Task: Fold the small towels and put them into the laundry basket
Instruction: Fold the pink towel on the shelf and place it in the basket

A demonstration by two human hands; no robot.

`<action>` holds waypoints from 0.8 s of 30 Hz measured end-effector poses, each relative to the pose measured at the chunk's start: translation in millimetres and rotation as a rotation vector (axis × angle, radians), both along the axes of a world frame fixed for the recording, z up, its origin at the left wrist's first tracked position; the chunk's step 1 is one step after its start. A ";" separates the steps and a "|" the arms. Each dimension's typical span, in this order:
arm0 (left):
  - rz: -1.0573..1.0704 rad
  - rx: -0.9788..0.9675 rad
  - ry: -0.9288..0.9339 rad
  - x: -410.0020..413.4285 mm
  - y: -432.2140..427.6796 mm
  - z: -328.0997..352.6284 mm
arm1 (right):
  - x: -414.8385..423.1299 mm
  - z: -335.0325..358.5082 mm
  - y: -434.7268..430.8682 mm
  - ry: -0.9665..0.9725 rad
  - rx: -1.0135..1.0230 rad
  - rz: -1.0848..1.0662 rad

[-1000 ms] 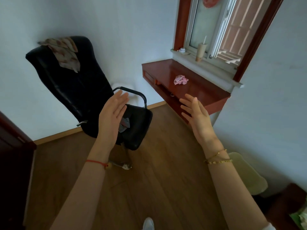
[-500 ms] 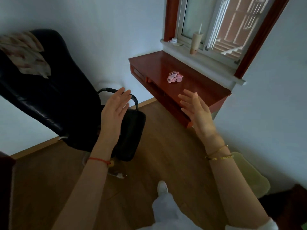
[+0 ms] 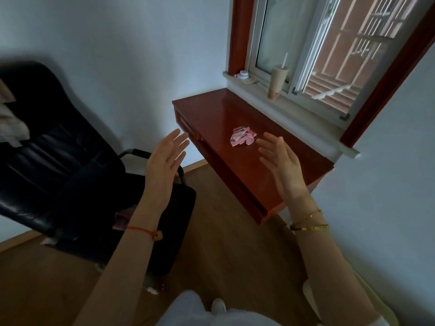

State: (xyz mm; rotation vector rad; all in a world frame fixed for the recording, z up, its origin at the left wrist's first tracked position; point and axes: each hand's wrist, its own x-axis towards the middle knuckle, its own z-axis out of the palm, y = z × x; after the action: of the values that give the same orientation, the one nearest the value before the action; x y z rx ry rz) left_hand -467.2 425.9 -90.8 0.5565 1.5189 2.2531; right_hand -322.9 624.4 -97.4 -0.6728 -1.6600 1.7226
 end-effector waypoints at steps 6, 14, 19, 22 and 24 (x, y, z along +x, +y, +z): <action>-0.029 -0.004 -0.038 -53.0 58.4 -12.0 | -40.0 -7.5 52.8 -0.014 -0.021 -0.016; -0.124 -0.018 -0.043 -151.3 153.0 -43.6 | -114.5 -37.3 137.2 -0.069 -0.073 -0.101; -0.183 -0.046 -0.029 -222.9 218.5 -49.0 | -178.6 -46.9 195.3 -0.059 -0.141 -0.167; -0.225 -0.057 -0.026 -260.5 255.2 -49.8 | -212.3 -53.3 224.8 -0.058 -0.160 -0.201; -0.257 -0.073 -0.037 -280.1 277.8 -50.9 | -229.0 -59.6 240.6 -0.059 -0.174 -0.222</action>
State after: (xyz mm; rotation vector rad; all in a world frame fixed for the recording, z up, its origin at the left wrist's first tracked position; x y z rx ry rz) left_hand -747.3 703.7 -141.7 0.6450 1.4168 1.9950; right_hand -551.9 865.0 -157.1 -0.9599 -1.4240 1.7111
